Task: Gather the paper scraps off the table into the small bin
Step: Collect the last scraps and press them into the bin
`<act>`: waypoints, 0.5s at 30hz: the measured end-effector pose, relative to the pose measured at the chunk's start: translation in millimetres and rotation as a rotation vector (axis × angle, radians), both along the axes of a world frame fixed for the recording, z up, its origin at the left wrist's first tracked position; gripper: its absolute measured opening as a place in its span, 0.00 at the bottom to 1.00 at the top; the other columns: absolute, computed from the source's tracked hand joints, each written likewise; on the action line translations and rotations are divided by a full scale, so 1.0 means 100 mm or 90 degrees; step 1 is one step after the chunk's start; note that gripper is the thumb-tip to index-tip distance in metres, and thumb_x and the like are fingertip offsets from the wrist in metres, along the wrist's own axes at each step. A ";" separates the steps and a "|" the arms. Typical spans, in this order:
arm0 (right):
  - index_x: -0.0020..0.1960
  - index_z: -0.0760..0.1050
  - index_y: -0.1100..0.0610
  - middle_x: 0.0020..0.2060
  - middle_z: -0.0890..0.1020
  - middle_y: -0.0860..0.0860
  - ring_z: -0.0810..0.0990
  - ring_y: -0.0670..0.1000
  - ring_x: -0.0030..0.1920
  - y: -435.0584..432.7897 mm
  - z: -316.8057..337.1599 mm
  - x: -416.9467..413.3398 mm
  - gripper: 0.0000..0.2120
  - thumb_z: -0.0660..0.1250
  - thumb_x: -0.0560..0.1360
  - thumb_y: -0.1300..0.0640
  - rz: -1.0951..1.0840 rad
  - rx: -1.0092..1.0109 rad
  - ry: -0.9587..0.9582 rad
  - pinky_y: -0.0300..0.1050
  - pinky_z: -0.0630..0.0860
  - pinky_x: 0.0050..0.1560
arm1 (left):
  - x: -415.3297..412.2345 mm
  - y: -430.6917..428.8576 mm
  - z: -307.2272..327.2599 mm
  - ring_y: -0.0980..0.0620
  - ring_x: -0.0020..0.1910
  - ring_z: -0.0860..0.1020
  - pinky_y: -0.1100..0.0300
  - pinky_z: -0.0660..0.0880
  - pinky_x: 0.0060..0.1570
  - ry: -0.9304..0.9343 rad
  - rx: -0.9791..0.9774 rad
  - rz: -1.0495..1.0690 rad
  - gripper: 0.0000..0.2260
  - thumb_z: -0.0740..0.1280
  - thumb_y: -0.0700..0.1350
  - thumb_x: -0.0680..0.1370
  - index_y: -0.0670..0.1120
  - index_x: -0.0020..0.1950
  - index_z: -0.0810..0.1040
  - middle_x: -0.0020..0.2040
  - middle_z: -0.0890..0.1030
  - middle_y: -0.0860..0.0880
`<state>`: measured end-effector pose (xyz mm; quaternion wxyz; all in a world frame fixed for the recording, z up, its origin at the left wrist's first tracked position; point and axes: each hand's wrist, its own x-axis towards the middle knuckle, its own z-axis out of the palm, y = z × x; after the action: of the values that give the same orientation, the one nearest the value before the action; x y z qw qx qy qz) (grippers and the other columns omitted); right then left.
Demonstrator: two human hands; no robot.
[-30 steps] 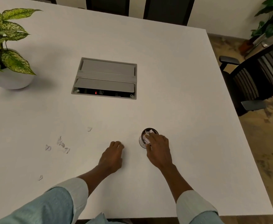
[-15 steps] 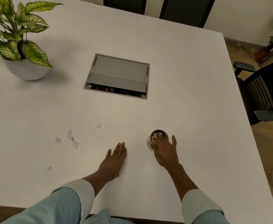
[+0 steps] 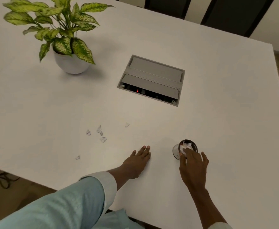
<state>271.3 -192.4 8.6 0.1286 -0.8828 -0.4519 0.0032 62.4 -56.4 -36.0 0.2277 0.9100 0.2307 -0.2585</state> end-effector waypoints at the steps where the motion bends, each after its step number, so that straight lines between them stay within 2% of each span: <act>1: 0.60 0.80 0.57 0.54 0.85 0.55 0.82 0.58 0.58 0.00 0.01 -0.01 0.11 0.68 0.78 0.60 0.003 0.034 -0.016 0.62 0.68 0.69 | -0.02 0.02 0.00 0.46 0.83 0.37 0.44 0.52 0.82 -0.010 -0.017 0.005 0.45 0.73 0.38 0.77 0.40 0.84 0.46 0.84 0.35 0.45; 3: 0.60 0.80 0.56 0.56 0.83 0.54 0.80 0.60 0.59 0.03 0.04 -0.08 0.14 0.66 0.76 0.59 0.027 0.099 -0.018 0.59 0.71 0.65 | -0.13 0.04 -0.01 0.46 0.84 0.42 0.45 0.62 0.79 -0.040 -0.052 0.040 0.38 0.71 0.41 0.79 0.40 0.82 0.52 0.85 0.40 0.45; 5: 0.61 0.79 0.55 0.58 0.81 0.52 0.77 0.59 0.63 0.07 0.06 -0.23 0.14 0.66 0.76 0.58 0.078 0.144 0.003 0.55 0.71 0.65 | -0.35 0.01 -0.06 0.45 0.84 0.48 0.45 0.68 0.75 -0.101 -0.049 0.101 0.34 0.68 0.44 0.80 0.41 0.81 0.56 0.85 0.45 0.45; 7: 0.61 0.79 0.52 0.57 0.78 0.49 0.76 0.54 0.63 0.13 0.06 -0.45 0.12 0.66 0.78 0.58 0.126 0.158 0.058 0.50 0.75 0.61 | -0.66 -0.06 -0.13 0.45 0.84 0.49 0.48 0.63 0.79 -0.155 -0.010 0.153 0.33 0.66 0.46 0.81 0.42 0.82 0.55 0.85 0.47 0.45; 10: 0.61 0.78 0.47 0.56 0.75 0.43 0.77 0.43 0.58 0.24 0.00 -0.77 0.13 0.68 0.78 0.58 0.144 0.101 0.171 0.42 0.82 0.45 | -1.22 -0.09 -0.23 0.45 0.84 0.52 0.52 0.53 0.82 -0.171 0.061 0.256 0.33 0.64 0.53 0.82 0.45 0.83 0.55 0.85 0.51 0.45; 12: 0.61 0.77 0.45 0.56 0.74 0.41 0.78 0.42 0.55 0.32 -0.07 -0.96 0.13 0.69 0.78 0.56 0.165 0.051 0.238 0.43 0.83 0.43 | -1.57 -0.05 -0.24 0.44 0.82 0.57 0.50 0.57 0.81 -0.165 0.114 0.356 0.34 0.66 0.56 0.81 0.45 0.82 0.59 0.84 0.56 0.45; 15: 0.63 0.75 0.46 0.56 0.74 0.42 0.78 0.44 0.56 0.49 -0.18 -1.17 0.14 0.68 0.78 0.53 0.197 -0.013 0.289 0.47 0.83 0.45 | -2.00 0.08 -0.21 0.42 0.79 0.62 0.47 0.66 0.76 -0.159 0.154 0.514 0.35 0.71 0.56 0.78 0.44 0.79 0.63 0.80 0.63 0.44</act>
<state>154.5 -143.2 -9.7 0.2161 -0.7812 -0.5407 0.2252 -137.4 -48.4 -56.9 0.2282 0.7915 0.5669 -0.0078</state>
